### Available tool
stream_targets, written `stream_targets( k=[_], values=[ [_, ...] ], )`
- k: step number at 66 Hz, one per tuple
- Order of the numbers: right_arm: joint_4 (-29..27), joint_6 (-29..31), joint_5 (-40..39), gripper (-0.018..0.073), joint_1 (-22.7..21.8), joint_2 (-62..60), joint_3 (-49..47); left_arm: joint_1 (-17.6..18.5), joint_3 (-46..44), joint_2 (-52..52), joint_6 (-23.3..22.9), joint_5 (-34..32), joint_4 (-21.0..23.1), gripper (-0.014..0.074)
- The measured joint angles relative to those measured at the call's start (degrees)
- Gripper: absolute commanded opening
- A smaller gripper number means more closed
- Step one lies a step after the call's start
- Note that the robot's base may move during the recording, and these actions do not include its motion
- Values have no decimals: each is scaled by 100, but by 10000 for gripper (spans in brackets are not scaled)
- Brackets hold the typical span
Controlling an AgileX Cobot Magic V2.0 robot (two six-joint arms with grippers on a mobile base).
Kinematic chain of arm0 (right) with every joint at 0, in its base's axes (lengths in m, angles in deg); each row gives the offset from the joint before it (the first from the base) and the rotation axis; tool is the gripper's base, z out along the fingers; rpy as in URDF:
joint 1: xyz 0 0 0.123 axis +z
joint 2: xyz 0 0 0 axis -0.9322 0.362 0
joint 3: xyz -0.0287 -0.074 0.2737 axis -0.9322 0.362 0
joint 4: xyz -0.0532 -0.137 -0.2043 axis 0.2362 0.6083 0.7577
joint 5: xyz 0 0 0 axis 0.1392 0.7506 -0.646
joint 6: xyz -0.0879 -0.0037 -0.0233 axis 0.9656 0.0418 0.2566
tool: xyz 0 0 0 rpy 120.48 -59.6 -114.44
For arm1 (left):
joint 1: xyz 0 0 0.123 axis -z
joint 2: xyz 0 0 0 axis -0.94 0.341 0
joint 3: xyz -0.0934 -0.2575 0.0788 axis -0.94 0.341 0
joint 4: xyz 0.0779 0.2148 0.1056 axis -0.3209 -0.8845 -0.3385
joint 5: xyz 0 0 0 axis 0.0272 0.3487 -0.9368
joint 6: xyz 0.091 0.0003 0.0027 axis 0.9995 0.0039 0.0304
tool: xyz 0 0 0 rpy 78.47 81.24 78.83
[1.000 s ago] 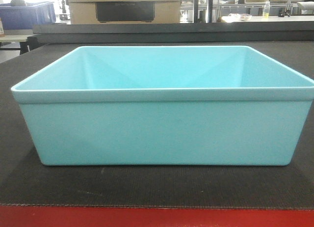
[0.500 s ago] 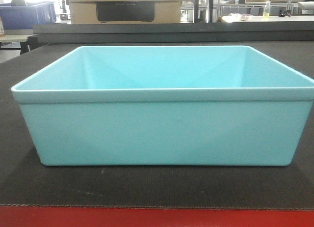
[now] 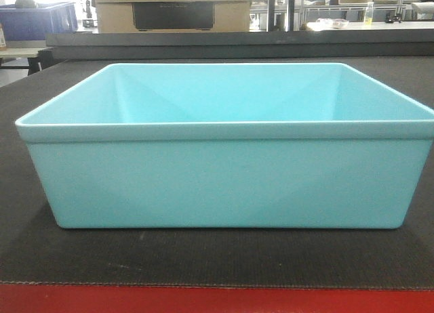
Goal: Fetch blue bin and place on conveyor start
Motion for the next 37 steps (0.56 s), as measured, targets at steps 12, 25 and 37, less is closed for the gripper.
stream_targets(
  k=[12, 25, 37],
  values=[
    [0, 0, 0, -162, 0, 0, 0, 0, 0, 0, 0, 0, 0, -111],
    [0, 0, 0, -162, 0, 0, 0, 0, 0, 0, 0, 0, 0, -111],
    [0, 0, 0, -162, 0, 0, 0, 0, 0, 0, 0, 0, 0, -111]
  ],
)
